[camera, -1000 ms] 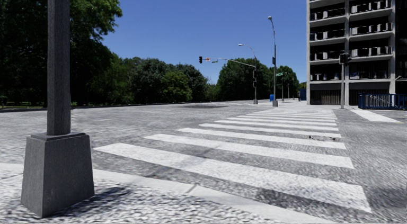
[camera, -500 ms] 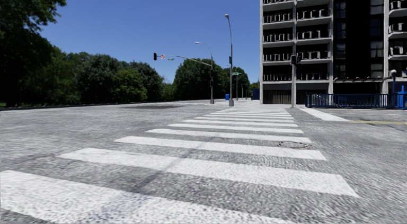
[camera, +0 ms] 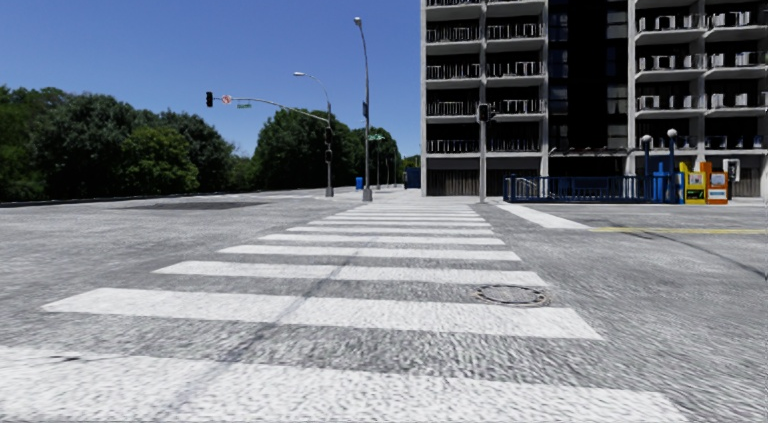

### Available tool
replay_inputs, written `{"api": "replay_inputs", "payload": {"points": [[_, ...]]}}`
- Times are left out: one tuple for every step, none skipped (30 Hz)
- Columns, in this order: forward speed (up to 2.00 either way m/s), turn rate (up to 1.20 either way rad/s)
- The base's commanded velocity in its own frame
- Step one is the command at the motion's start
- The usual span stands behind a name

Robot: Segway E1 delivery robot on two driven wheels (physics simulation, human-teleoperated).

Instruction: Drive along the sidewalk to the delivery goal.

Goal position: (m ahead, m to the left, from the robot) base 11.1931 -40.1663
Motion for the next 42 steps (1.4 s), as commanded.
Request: {"api": "replay_inputs", "payload": {"points": [[1.64,-0.23],[1.63,-0.21],[1.62,-0.2],[1.6,-0.13],[1.59,-0.05],[1.59,-0.05],[1.59,-0.02],[1.58,-0.01],[1.57,-0.01],[1.57,-0.01],[1.56,-0.01],[1.56,-0.01],[1.56,-0.01],[1.56,-0.01],[1.56,-0.01],[1.55,-0.01],[1.55,-0.01],[1.54,-0.01],[1.54,-0.01],[1.54,-0.01],[1.53,-0.01],[1.53,-0.01],[1.54,-0.01],[1.54,-0.01],[2.0,-0.01],[2.0,-0.01],[2.0,-0.01],[2.0,-0.01],[2.0,-0.01],[2.0,-0.01],[2.0,-0.01],[2.0,-0.01],[2.0,-0.01],[2.0,-0.01],[2.0,-0.01],[2.0,-0.01],[2.0,-0.01],[2.0,-0.01],[2.0,-0.01],[2.0,-0.01],[2.0,-0.01],[2.0,-0.01]]}}
